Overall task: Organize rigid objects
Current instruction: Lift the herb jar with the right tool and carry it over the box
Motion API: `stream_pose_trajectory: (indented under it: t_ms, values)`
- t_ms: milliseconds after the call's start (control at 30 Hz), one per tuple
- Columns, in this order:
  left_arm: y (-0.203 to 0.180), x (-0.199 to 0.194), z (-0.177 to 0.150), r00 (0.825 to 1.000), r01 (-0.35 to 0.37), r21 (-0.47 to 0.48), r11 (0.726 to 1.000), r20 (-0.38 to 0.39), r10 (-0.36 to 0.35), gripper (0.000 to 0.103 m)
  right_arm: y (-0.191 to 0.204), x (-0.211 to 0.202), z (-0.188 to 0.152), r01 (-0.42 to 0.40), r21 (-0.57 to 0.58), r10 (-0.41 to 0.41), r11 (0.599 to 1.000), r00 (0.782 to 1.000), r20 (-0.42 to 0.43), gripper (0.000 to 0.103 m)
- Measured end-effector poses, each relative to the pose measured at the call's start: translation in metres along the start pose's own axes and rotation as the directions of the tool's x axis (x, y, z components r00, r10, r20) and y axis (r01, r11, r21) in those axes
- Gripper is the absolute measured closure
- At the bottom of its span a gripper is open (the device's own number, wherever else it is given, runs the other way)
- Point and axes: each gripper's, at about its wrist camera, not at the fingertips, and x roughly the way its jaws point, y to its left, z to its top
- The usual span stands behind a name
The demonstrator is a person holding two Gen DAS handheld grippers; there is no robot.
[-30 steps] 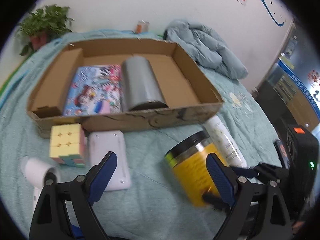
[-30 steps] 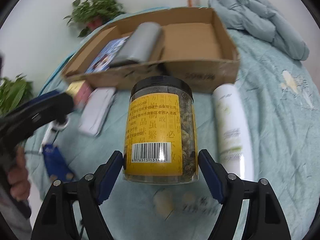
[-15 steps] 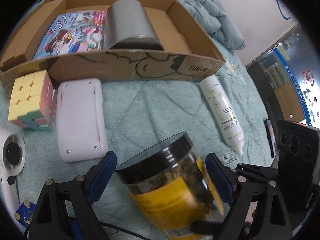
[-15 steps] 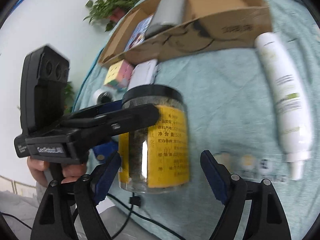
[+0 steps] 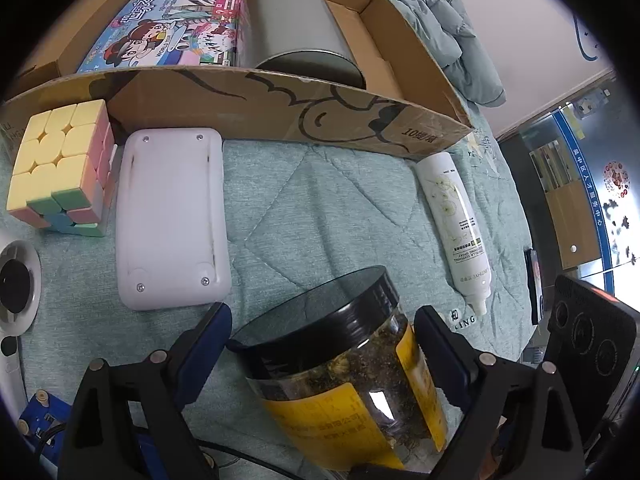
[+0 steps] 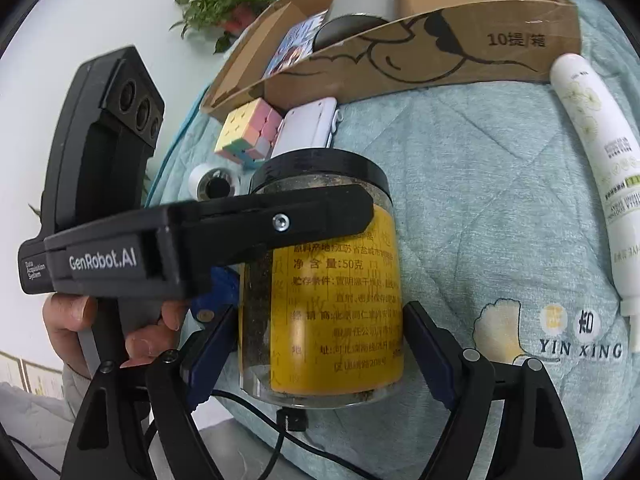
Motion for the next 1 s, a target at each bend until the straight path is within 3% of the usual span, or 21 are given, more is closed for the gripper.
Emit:
stream_pose_trajectory:
  t_ms: [267, 467, 700, 867, 1000]
  values:
    - [0.004, 0.0, 0.008, 0.998, 0.054, -0.08, 0.995, -0.012, -0.055, 0.01, -0.006, -0.014, -0.004, -0.006, 0.065, 0.0, 0.998, 0.995, 0.102, 0.022]
    - [-0.005, -0.001, 0.013, 0.997, 0.079, -0.083, 0.993, -0.003, -0.079, 0.01, -0.014, -0.025, -0.001, 0.091, 0.096, -0.106, 0.991, 0.981, 0.164, 0.022]
    - [-0.011, 0.031, 0.006, 0.982, 0.138, -0.109, 0.984, -0.118, -0.151, 0.01, -0.026, -0.024, -0.006, 0.025, 0.152, -0.054, 0.988, 0.981, 0.187, 0.022]
    - [-0.021, 0.029, 0.004, 0.99, 0.112, -0.067, 0.991, -0.074, -0.117, 0.016, -0.019, -0.021, -0.005, 0.046, 0.125, -0.068, 0.991, 0.98, 0.185, 0.022]
    - [-0.047, -0.002, 0.01, 0.996, 0.072, 0.059, 0.996, 0.05, -0.075, 0.017, -0.002, -0.033, 0.002, 0.08, 0.057, -0.09, 0.995, 0.97, 0.225, 0.022]
